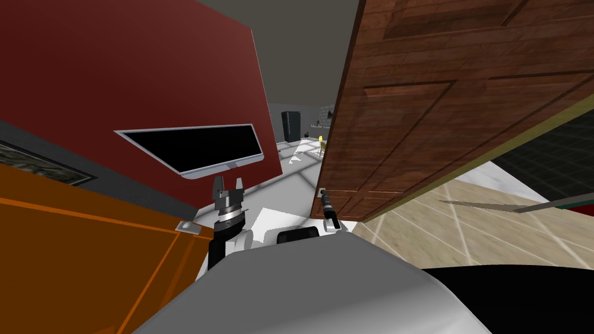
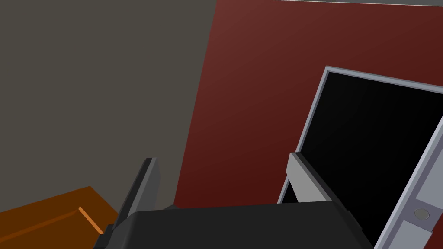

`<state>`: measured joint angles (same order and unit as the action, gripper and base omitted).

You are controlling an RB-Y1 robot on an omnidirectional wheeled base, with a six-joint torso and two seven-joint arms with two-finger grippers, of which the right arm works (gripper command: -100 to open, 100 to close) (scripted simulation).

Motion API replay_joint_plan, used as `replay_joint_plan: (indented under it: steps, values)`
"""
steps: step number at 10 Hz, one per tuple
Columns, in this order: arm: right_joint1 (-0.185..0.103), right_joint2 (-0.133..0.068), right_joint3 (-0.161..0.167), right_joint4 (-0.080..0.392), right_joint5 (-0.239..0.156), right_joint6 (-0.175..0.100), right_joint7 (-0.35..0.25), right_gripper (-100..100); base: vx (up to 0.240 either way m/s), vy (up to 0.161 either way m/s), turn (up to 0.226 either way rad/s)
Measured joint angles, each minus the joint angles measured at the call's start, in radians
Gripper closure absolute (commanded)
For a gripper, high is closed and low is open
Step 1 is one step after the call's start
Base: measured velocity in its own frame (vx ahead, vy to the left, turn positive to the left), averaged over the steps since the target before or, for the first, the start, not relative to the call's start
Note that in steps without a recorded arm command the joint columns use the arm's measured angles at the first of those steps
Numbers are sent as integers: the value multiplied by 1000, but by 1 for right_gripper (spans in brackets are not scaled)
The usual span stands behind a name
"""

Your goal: Push the door open

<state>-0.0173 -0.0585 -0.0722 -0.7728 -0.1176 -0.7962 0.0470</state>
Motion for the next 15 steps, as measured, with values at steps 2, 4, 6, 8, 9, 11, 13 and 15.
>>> replay_joint_plan:
  steps: [2,4,6,8,9,11,13,15]
  values:
    - [-1,-1,0,0,0,3,1,100,-18,1,2]
    - [1,0,1,2,1,4,1,100,-3,1,-1]
    - [2,0,-4,8,-3,6,2,100,143,44,-50]
    - [10,-5,-17,-3,-11,22,5,100,181,53,-47]
    - [-5,-9,-29,17,-18,15,7,100,216,32,-52]
    - [-13,-9,-50,18,-30,15,15,100,194,37,-57]
    - [1,-6,-70,-12,-41,34,24,100,197,47,-64]
    - [-21,-10,-96,14,-56,32,29,100,179,58,-70]
